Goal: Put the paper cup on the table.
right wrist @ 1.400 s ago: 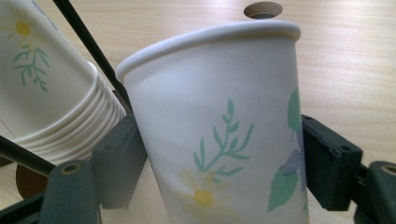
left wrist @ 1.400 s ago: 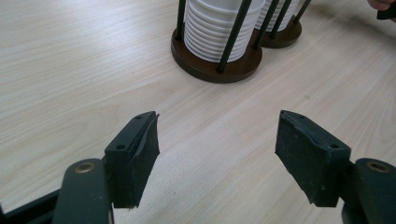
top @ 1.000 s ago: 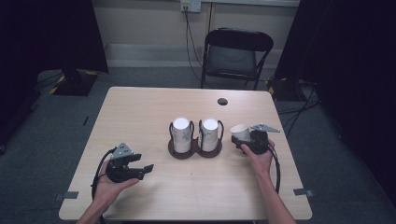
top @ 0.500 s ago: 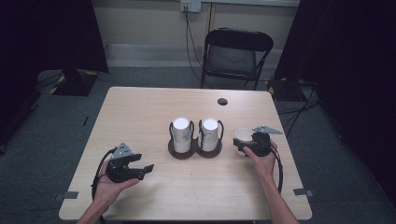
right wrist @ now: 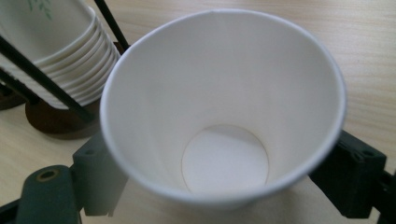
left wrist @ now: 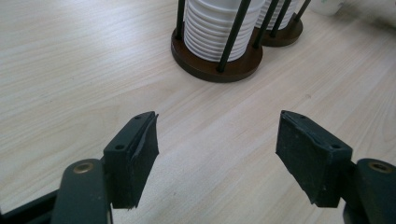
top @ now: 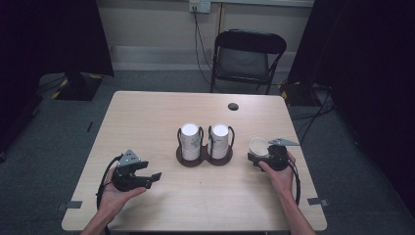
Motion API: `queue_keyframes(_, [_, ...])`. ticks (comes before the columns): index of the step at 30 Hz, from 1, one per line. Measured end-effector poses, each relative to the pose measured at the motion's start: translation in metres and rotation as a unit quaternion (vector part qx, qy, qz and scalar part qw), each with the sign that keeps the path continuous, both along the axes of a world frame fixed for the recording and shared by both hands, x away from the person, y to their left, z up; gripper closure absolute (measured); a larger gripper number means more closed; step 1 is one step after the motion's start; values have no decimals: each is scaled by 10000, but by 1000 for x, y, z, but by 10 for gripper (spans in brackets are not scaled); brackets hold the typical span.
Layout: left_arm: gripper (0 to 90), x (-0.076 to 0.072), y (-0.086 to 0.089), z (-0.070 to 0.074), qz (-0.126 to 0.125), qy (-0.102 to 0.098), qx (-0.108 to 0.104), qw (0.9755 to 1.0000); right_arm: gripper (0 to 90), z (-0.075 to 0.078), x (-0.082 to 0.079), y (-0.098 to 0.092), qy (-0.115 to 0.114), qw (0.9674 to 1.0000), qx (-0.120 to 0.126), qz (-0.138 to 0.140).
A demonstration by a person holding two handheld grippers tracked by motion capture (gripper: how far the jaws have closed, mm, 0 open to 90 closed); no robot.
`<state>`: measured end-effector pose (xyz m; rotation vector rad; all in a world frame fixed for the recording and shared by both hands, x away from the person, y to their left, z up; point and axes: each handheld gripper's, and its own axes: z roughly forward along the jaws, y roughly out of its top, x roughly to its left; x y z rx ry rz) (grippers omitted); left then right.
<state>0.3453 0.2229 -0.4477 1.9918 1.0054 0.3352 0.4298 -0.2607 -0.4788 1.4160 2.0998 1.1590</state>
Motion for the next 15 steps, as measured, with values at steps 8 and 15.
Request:
queue_keyframes(8, [254, 2, 3, 1, 137, 45, -17, 9999, 147, 7, -20, -13, 36, 10000, -13, 29])
queue_keyframes(15, [230, 0, 8, 3, 206, 32, 65, 9998, 162, 13, -42, -21, 34, 10000, 35, 33])
